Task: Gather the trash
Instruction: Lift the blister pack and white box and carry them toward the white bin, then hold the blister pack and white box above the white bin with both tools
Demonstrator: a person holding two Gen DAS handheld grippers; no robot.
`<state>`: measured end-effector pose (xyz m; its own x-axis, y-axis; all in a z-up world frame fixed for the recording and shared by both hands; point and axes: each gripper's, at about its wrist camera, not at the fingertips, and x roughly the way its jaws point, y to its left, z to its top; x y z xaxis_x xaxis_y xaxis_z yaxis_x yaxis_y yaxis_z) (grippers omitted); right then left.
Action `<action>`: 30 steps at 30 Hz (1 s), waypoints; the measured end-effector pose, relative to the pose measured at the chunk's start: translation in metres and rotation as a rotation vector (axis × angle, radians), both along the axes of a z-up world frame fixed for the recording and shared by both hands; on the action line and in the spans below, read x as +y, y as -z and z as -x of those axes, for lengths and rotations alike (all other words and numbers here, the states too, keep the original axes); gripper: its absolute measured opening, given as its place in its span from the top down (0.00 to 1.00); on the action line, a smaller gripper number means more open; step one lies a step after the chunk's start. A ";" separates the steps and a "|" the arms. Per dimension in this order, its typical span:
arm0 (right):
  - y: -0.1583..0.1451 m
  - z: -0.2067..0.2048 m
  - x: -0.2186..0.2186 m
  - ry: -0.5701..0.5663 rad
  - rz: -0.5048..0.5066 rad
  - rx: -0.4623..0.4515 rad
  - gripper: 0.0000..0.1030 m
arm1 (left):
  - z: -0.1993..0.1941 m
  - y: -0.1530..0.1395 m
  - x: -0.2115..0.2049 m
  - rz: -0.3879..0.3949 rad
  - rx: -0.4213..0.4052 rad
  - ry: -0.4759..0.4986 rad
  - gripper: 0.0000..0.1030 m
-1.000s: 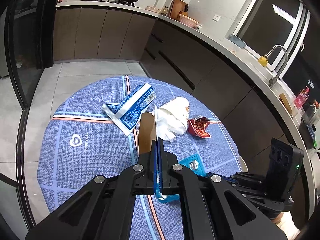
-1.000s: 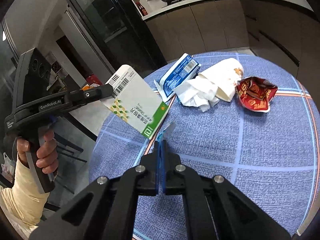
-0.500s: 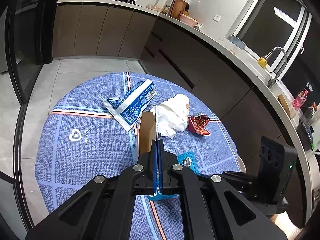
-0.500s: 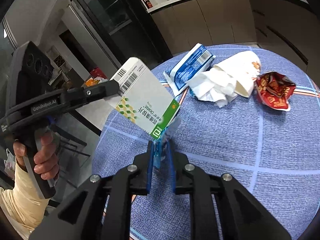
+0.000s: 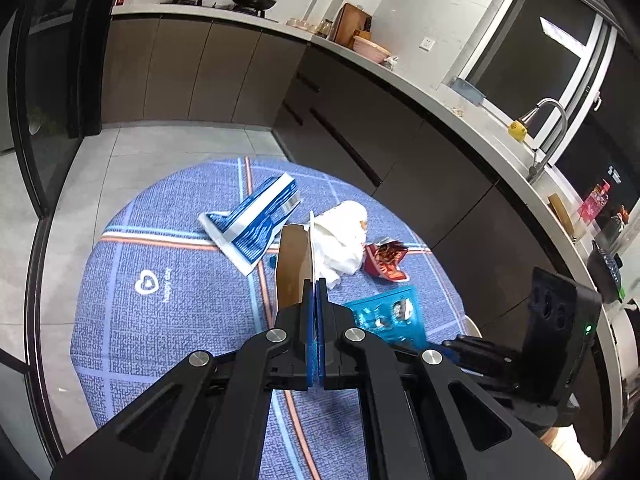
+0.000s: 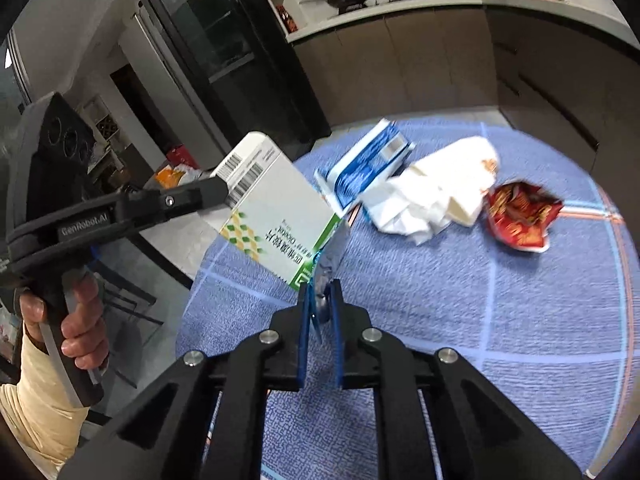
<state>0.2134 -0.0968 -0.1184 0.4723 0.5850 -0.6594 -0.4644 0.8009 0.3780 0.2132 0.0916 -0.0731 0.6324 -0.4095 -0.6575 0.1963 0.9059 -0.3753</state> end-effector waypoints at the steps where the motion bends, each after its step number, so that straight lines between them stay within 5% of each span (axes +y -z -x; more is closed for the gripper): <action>1: -0.004 0.001 -0.004 0.008 -0.005 -0.010 0.89 | 0.001 -0.003 -0.002 0.000 -0.007 0.004 0.99; 15: -0.047 0.027 -0.074 0.166 -0.024 -0.115 0.89 | 0.006 -0.040 -0.057 -0.041 -0.086 0.099 0.99; 30: -0.055 0.068 -0.186 0.403 -0.044 -0.173 0.89 | 0.009 -0.060 -0.163 -0.061 -0.141 0.317 0.99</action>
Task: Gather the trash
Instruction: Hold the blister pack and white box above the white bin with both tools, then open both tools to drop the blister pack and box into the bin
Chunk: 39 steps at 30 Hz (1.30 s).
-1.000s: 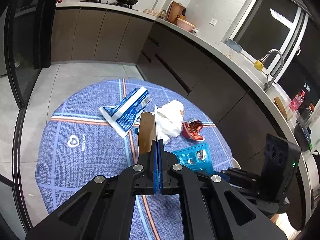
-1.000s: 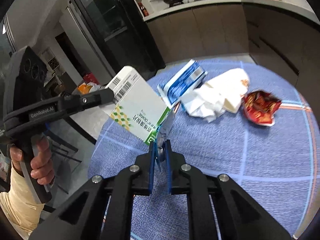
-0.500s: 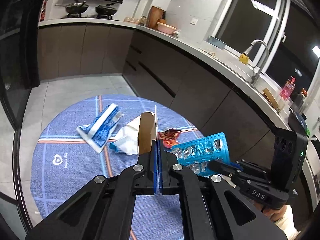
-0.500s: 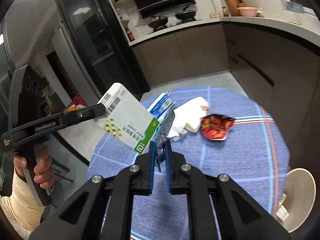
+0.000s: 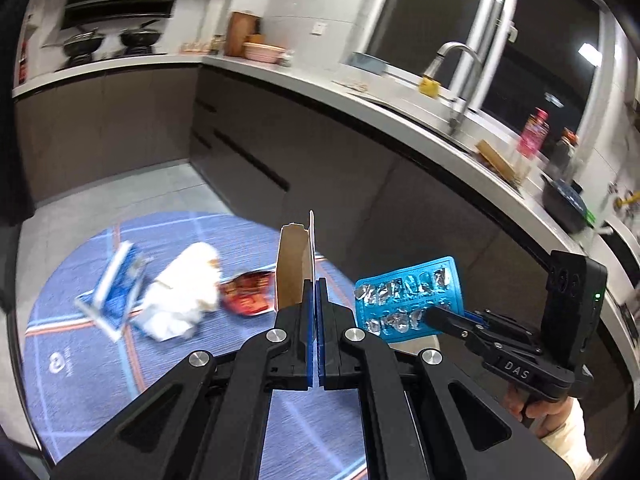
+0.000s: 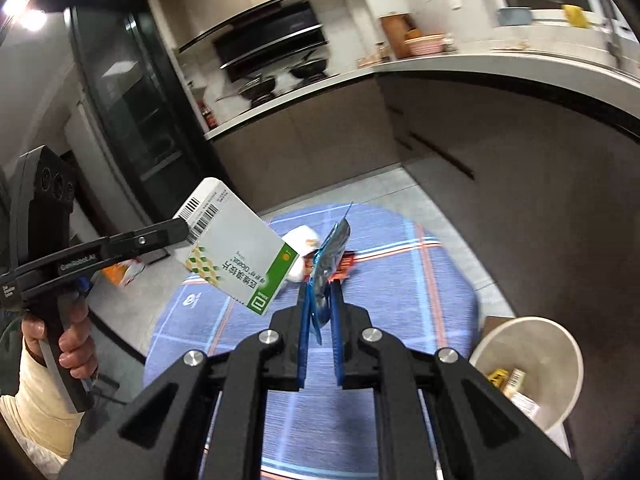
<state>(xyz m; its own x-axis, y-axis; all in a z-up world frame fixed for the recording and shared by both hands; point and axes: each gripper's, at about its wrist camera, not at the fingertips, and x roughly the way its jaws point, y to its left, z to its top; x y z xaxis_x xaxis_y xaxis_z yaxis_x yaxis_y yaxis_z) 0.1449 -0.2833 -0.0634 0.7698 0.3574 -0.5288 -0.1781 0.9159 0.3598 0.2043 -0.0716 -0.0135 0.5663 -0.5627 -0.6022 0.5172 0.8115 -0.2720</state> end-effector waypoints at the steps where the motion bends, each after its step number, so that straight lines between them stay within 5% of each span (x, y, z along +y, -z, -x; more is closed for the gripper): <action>1: 0.001 0.004 -0.010 0.022 -0.004 -0.001 0.89 | 0.000 0.000 -0.011 0.002 -0.001 0.023 0.99; 18: 0.065 0.053 -0.144 0.329 -0.041 0.101 0.89 | -0.005 0.037 -0.186 -0.019 0.074 0.309 0.99; 39: 0.199 0.017 -0.191 0.358 -0.083 0.354 0.89 | -0.045 0.177 -0.285 -0.207 0.252 0.388 0.98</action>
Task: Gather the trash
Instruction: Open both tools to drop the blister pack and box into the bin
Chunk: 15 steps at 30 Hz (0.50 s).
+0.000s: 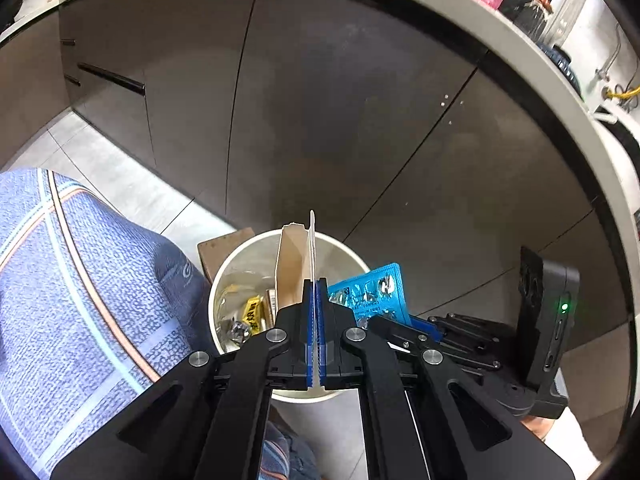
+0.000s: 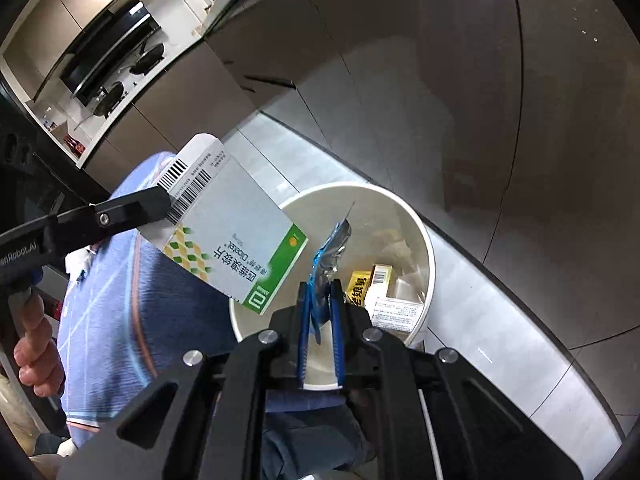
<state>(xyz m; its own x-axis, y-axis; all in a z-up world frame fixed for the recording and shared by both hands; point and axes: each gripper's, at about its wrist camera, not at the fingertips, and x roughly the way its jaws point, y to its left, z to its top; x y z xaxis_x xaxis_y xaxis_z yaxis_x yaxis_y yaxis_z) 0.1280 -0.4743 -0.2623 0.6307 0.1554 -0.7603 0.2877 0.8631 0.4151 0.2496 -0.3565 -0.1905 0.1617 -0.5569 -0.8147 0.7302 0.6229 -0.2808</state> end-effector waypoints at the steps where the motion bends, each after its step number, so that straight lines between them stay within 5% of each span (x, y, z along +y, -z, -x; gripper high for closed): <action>1: 0.004 -0.002 0.000 -0.003 0.002 0.008 0.88 | 0.000 0.003 -0.002 -0.008 -0.003 -0.001 0.98; 3: 0.006 -0.006 0.002 -0.020 0.002 0.013 0.83 | -0.002 0.008 -0.003 -0.021 -0.023 -0.014 0.89; 5: 0.006 -0.007 0.005 -0.039 0.013 0.010 0.51 | -0.001 0.006 -0.001 -0.018 -0.054 -0.040 0.43; 9: 0.002 -0.003 0.012 -0.077 0.082 -0.011 0.40 | 0.000 0.000 -0.002 0.003 -0.099 -0.076 0.32; 14: -0.003 0.000 0.018 -0.086 0.107 -0.028 0.03 | 0.000 -0.005 0.001 0.002 -0.144 -0.124 0.08; 15: -0.005 0.001 0.020 -0.092 0.106 -0.033 0.03 | 0.001 -0.007 0.001 0.005 -0.150 -0.128 0.08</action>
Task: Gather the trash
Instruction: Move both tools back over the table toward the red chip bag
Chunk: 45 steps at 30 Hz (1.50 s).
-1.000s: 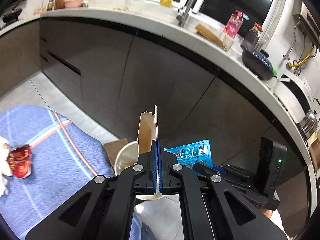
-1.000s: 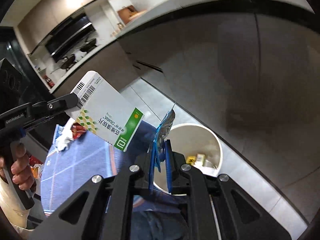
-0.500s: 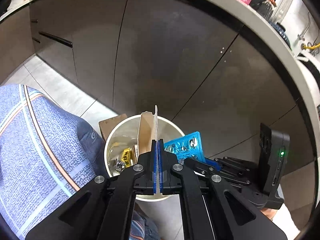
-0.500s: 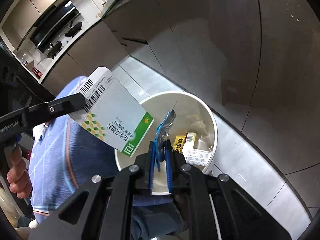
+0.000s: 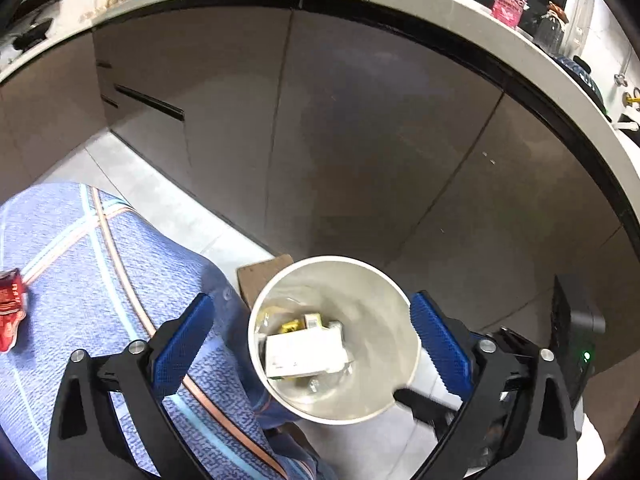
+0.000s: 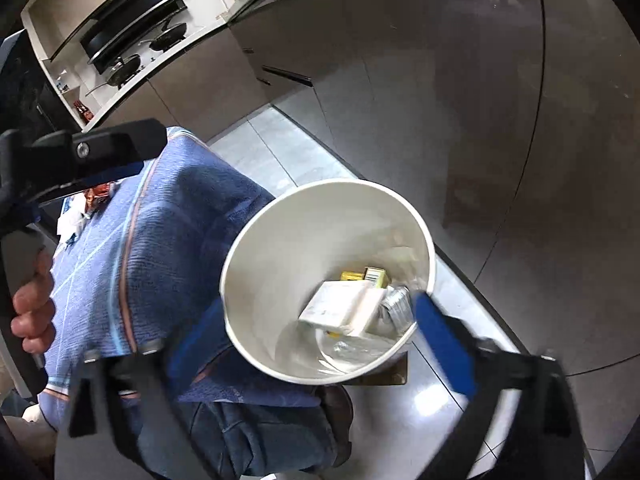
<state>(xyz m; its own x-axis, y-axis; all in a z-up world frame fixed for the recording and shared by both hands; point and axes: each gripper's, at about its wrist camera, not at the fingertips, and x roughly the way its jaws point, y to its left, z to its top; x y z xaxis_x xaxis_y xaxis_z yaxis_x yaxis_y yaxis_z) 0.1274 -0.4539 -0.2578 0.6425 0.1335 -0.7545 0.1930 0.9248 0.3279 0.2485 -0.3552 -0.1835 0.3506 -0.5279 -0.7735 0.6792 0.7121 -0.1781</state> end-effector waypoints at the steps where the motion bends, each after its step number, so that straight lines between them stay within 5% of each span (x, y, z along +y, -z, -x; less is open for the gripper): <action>1: -0.001 0.000 0.001 -0.003 0.004 -0.002 0.03 | 0.003 -0.001 0.002 0.002 0.000 0.003 0.08; 17: -0.056 0.000 0.022 -0.036 0.032 -0.074 0.03 | 0.015 -0.052 0.059 0.057 0.008 -0.099 0.08; 32: -0.122 -0.018 0.122 -0.265 0.048 -0.171 0.03 | 0.031 -0.122 0.208 0.107 -0.054 -0.362 0.08; 45: -0.139 -0.057 0.217 -0.393 0.017 -0.169 0.03 | 0.036 -0.105 0.358 0.096 -0.029 -0.607 0.08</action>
